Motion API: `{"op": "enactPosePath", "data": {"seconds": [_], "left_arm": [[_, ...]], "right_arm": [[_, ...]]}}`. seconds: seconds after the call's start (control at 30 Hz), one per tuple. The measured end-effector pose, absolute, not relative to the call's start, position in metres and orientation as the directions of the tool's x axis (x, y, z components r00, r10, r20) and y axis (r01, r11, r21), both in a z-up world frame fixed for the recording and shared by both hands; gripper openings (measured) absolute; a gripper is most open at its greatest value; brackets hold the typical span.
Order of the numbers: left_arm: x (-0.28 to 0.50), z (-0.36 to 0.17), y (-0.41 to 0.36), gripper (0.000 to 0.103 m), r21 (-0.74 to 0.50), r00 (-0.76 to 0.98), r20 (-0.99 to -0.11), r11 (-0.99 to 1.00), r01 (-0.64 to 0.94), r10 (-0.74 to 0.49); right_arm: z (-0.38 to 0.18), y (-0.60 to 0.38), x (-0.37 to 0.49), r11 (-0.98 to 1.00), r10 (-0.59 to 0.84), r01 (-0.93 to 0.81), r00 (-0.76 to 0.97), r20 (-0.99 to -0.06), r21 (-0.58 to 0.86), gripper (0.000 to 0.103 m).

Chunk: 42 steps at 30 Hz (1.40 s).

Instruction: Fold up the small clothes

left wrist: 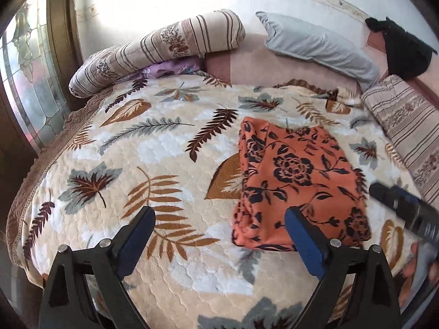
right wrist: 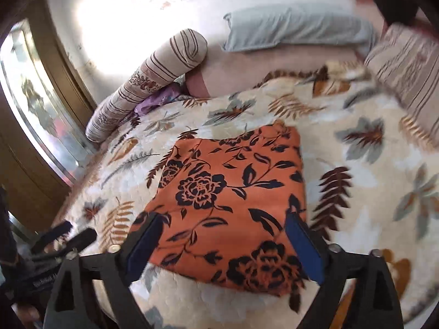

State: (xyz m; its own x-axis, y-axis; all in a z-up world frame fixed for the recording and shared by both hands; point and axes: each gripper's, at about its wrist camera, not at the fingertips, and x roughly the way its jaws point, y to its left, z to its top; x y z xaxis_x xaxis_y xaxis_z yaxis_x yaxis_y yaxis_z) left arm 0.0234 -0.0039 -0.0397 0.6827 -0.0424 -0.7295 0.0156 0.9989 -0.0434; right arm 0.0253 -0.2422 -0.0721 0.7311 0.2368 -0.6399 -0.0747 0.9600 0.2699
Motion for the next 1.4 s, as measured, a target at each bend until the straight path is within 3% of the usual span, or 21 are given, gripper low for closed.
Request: {"op": "enactPosePath", "data": {"seconds": [0.07,0.2,0.27,0.4,0.63,1.4], "left_arm": [[0.015,-0.031,-0.006,0.095,-0.082,0.683,-0.727,0.996,0.024,-0.077],[-0.006,-0.009,-0.014,0.096,-0.074,0.717,-0.692,0.997,0.036,-0.077],[-0.014,0.001,-0.019,0.103,-0.079,0.731,-0.677,0.996,0.047,-0.088],[-0.021,0.006,-0.031,0.103,-0.096,0.725,-0.677,0.992,0.080,-0.124],[-0.018,0.001,-0.047,0.103,0.012,0.715,-0.698,0.998,0.069,-0.041],[0.009,-0.011,-0.052,0.103,0.015,0.721,-0.692,0.998,0.063,-0.035]], "right_arm": [[-0.068,-0.237,0.005,0.976,0.189,-0.064,0.732,-0.655,0.210,0.103],[-0.067,-0.229,-0.028,0.991,0.119,-0.047,0.726,-0.677,0.124,0.103],[-0.065,-0.229,-0.039,0.993,0.105,-0.044,0.742,-0.662,0.108,0.103],[-0.052,-0.228,-0.049,0.994,0.097,-0.040,0.766,-0.635,0.104,0.103],[-0.050,-0.230,-0.048,0.997,0.066,-0.019,0.764,-0.642,0.079,0.103],[-0.055,-0.233,-0.023,0.999,0.024,0.005,0.757,-0.653,0.043,0.103]]}}
